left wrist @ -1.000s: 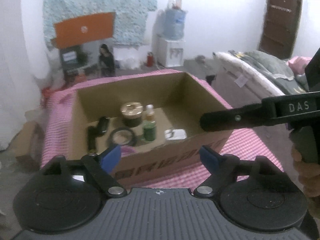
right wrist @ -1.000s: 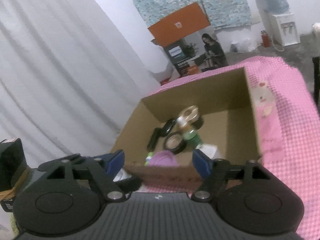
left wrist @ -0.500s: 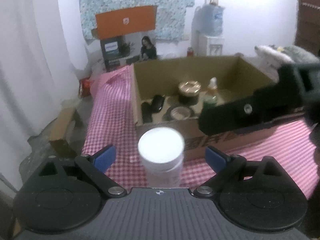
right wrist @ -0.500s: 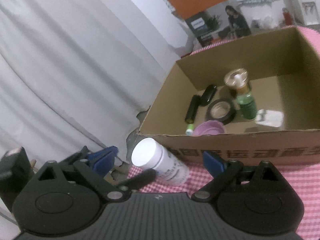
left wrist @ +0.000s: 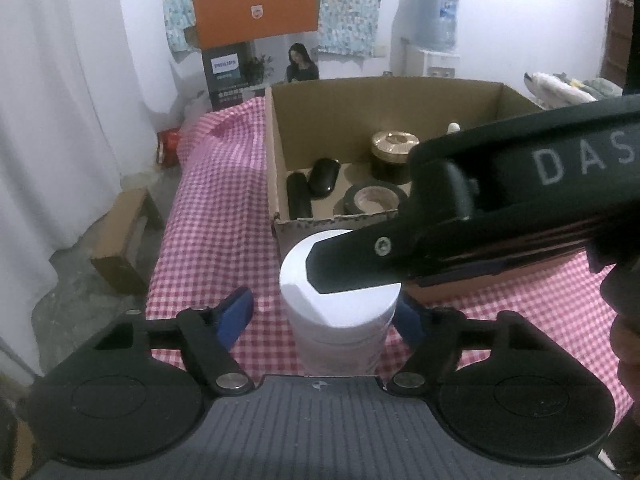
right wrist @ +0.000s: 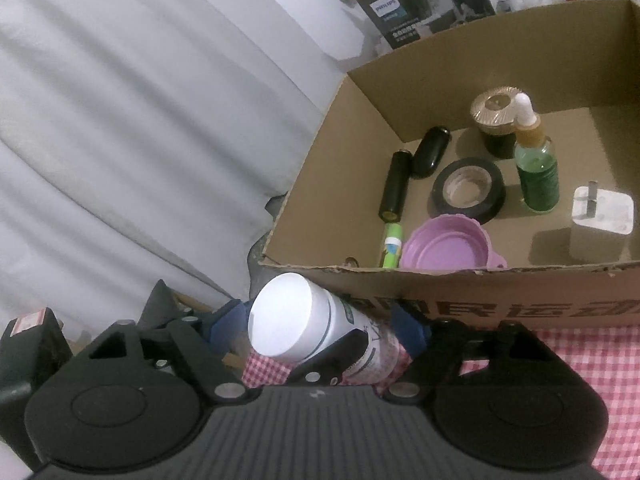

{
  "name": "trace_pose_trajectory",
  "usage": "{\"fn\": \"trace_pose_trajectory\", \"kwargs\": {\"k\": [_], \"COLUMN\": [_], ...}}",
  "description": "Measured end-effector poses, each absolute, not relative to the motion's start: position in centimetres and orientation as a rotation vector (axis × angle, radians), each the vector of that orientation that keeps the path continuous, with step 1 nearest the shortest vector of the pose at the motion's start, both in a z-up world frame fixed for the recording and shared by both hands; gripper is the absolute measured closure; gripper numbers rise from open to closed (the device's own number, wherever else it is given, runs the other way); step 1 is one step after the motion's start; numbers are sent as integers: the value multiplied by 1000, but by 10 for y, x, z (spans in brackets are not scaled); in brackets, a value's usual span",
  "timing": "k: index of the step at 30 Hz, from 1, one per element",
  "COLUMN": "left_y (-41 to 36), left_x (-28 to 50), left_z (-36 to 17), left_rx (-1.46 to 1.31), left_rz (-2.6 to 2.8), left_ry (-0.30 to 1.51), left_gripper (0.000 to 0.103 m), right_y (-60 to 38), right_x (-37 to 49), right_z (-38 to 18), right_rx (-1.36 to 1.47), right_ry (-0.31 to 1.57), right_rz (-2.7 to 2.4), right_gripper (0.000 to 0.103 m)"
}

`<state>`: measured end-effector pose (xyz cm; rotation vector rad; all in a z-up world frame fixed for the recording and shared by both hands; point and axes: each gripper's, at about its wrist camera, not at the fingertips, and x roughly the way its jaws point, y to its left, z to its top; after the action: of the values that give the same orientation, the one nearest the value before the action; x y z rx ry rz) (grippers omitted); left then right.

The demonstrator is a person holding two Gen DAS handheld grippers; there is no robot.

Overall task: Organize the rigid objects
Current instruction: 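Close the right tool around the white supplement jar, then lift the white supplement jar into the box and release it upright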

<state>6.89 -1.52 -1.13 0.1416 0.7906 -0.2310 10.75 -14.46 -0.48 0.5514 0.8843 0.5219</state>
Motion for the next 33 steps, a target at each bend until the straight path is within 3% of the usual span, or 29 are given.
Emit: {"fn": "trace_pose_trajectory", "kwargs": {"k": [6,14,33], "left_y": [-16,-19,-17], "left_x": [68,66,60], "left_z": [-12,-11,-3], "left_rx": [121,120,124], "left_rz": [-239,-241,-211], "left_ry": [797,796,781], "left_gripper": [39,48,50], "right_y": [-142,-142,-137], "right_x": [113,115,111], "right_z": [-9,-10,-2], "right_rx": [563,571,559], "right_ry": [903,901,886], "right_rz": [524,532,548], "right_gripper": [34,38,41]}}
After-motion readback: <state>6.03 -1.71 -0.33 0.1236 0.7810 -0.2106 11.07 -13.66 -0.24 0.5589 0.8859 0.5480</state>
